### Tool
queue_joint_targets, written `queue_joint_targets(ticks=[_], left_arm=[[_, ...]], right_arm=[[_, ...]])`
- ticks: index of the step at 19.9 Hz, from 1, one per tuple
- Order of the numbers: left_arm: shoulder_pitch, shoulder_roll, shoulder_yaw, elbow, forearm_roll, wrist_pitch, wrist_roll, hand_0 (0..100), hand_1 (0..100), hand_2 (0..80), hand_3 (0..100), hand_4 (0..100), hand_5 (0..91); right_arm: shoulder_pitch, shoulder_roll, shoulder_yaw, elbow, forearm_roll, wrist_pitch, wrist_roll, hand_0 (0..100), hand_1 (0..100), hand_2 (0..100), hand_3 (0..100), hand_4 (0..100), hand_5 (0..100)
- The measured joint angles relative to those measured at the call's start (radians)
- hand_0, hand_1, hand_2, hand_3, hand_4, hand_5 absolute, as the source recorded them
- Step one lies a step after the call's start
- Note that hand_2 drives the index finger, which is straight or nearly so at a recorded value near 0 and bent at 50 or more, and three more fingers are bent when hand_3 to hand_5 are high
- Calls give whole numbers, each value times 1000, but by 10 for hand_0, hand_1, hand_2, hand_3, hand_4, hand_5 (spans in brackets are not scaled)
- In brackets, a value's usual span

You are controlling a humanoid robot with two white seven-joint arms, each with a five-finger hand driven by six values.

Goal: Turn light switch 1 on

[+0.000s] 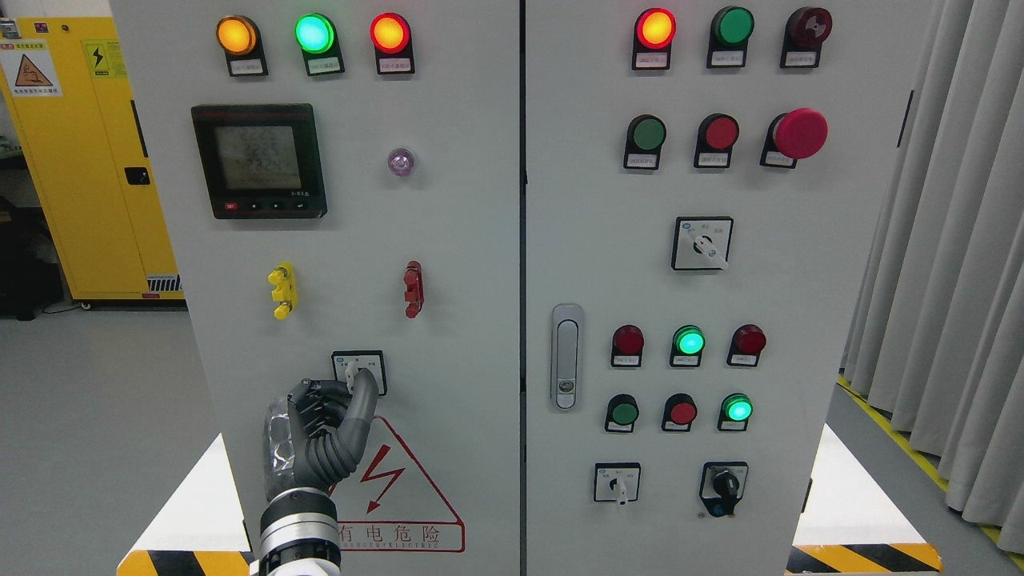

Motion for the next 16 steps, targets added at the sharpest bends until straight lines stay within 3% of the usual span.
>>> queue_joint_targets(ticks=[16], left_arm=[[0,0,-1,5,0,-1,1,507,578,649,899,876,834]], right_arm=[[0,0,0,0,0,0,0,0,500,40,0,0,0]])
